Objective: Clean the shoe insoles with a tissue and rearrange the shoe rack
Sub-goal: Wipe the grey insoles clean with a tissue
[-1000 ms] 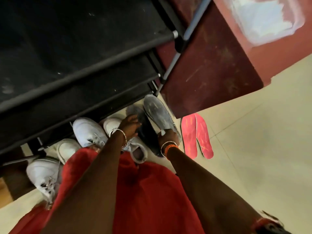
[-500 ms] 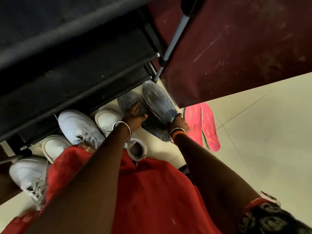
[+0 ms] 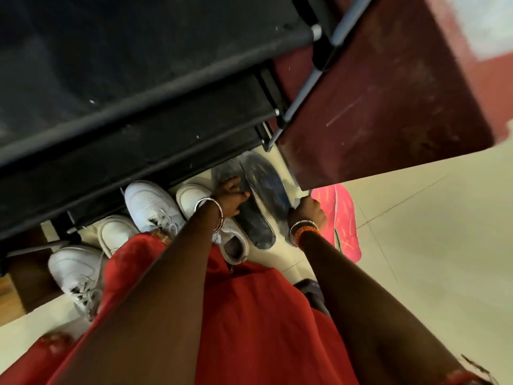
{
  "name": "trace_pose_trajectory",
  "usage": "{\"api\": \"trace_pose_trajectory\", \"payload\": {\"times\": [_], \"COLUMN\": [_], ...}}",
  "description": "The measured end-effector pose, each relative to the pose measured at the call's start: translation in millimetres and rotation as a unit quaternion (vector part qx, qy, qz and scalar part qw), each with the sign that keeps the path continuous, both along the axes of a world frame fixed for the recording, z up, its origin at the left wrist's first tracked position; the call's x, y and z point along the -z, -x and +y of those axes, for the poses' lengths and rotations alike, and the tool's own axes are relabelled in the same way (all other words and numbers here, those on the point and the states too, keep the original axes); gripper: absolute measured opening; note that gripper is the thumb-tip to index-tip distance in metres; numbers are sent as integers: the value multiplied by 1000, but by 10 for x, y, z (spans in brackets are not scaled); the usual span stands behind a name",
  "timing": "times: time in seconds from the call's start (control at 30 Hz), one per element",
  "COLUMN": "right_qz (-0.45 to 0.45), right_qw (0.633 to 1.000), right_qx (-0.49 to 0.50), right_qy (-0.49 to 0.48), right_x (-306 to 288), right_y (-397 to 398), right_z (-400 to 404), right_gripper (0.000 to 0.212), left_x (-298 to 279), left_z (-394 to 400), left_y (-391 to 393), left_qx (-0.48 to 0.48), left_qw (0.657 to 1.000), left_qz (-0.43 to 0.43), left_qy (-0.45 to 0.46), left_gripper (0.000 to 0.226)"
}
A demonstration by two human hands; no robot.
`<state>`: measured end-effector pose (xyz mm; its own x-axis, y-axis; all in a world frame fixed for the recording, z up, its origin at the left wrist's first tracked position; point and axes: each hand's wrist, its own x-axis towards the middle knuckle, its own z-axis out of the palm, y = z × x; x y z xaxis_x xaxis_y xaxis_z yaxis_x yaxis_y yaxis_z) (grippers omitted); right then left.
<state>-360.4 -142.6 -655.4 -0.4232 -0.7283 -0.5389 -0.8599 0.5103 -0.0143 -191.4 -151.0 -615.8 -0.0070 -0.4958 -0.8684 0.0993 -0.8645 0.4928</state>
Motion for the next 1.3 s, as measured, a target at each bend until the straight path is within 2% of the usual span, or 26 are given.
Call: {"api": "trace_pose_trajectory", "payload": {"times": [0.1, 0.2, 0.3, 0.33, 0.47, 0.57, 0.67, 0.73, 0.87, 0.97, 1.13, 1.3], "right_qz": [-27, -49, -73, -78, -116, -182, -262, -302, -340, -354, -386, -391], "right_qw": [999, 992, 980, 976, 965, 957, 939, 925, 897, 874, 851, 843], "right_qx": [-30, -103, -172, -189, -212, -176, -133, -125, -160, -200, -211, -221], "right_qy": [22, 51, 75, 79, 104, 142, 179, 196, 234, 265, 286, 295], "right_x": [-428, -930, -1500, -1694, -2462, -2936, -3420, -3714, -4257, -4600, -4873, -4982], "right_y": [-39, -91, -109, -116, -132, -151, -192, -252, -420, -571, -821, -956], "right_z": [91, 154, 211, 228, 309, 368, 433, 471, 598, 701, 822, 1017], "right_gripper": [22, 23, 27, 28, 31, 29, 28, 24, 20, 21, 22, 26], "left_x": [-377, -833, -1327, -1485, -2100, -2480, -2915, -3211, -3654, -3888, -4146, -4156], "left_z": [44, 68, 141, 177, 371, 503, 657, 779, 1060, 1227, 1482, 1758], "left_y": [-38, -20, 28, 47, 92, 85, 41, 0, -168, -376, -648, -788], "left_qx": [12, 22, 24, 32, 70, 89, 52, 35, 30, -22, -89, -98], "left_qw": [1000, 999, 996, 994, 983, 972, 971, 976, 993, 992, 976, 974], "left_qz": [-12, -39, -80, -99, -163, -208, -226, -210, -108, -94, -107, -5], "left_qy": [0, 9, 26, 33, 46, 55, 61, 47, 18, 77, 170, 205], "left_gripper": [48, 42, 16, 13, 34, 44, 48, 43, 29, 33, 21, 14]}}
